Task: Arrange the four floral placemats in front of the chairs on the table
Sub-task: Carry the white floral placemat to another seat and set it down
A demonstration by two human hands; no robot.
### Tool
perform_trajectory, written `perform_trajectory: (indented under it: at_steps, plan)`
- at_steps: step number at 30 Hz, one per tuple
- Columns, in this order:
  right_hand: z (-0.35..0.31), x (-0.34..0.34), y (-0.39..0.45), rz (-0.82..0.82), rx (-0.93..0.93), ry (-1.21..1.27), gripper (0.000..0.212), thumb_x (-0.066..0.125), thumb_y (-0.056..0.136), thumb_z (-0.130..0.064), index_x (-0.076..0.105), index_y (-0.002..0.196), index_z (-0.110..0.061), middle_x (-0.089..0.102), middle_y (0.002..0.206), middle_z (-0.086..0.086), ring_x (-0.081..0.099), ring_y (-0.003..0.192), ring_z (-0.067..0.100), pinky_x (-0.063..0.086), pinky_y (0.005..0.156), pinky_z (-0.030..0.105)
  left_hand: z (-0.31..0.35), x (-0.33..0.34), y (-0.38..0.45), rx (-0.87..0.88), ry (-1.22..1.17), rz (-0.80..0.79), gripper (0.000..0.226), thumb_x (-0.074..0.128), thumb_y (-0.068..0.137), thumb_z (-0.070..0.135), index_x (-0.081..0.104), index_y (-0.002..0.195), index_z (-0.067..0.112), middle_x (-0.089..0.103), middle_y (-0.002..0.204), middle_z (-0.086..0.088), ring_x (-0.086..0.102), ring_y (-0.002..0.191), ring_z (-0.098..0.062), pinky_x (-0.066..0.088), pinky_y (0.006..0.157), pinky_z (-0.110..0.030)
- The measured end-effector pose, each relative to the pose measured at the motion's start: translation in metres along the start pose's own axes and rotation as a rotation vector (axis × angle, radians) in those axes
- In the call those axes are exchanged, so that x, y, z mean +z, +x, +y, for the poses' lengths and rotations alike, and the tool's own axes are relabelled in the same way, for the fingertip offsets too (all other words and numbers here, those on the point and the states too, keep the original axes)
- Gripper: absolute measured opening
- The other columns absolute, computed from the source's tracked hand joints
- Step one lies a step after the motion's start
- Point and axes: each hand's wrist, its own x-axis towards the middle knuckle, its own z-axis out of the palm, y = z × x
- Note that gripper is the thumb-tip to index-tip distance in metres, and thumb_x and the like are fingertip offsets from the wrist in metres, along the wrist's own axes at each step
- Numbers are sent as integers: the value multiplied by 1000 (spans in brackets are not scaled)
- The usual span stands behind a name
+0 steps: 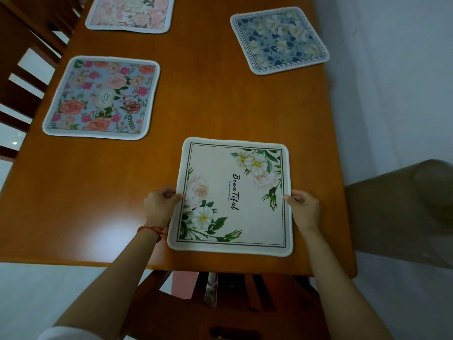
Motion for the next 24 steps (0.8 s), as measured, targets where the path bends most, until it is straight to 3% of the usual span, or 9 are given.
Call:
perform_trajectory:
  at_steps: [4,15,19,24]
  plan:
    - [1,1,1,-1,-5,1,29,68,80,-5,63,107,4,67,99,22,56,79,18,40,55,7,1,1,-1,-1,4,6,22,73,75,14,69,91,0,70,87,-15,59,71,-20,44,66,-26]
    - [1,-1,0,-9,-12,-42,30,67,81,-7,62,109,3,67,101,20,57,80,18,40,58,14,6,-3,-5,11,36,-27,22,69,79,14,68,96,0,70,92,-17,59,75,-21,47,71,-27]
    - [-1,-4,-7,16,-14,-14,30,62,85,-10,60,113,2,65,107,18,60,91,22,45,76,26,12,-5,-19,71,110,-18,23,60,87,14,64,104,-1,69,96,-18,62,81,-26,46,71,-27]
    - [-12,-7,-21,-24,-145,-144,30,57,89,-15,59,117,-3,61,113,16,57,103,27,43,83,30,10,-12,-38,173,267,-77,30,55,90,22,58,113,4,57,111,-18,57,80,-29,46,66,-32]
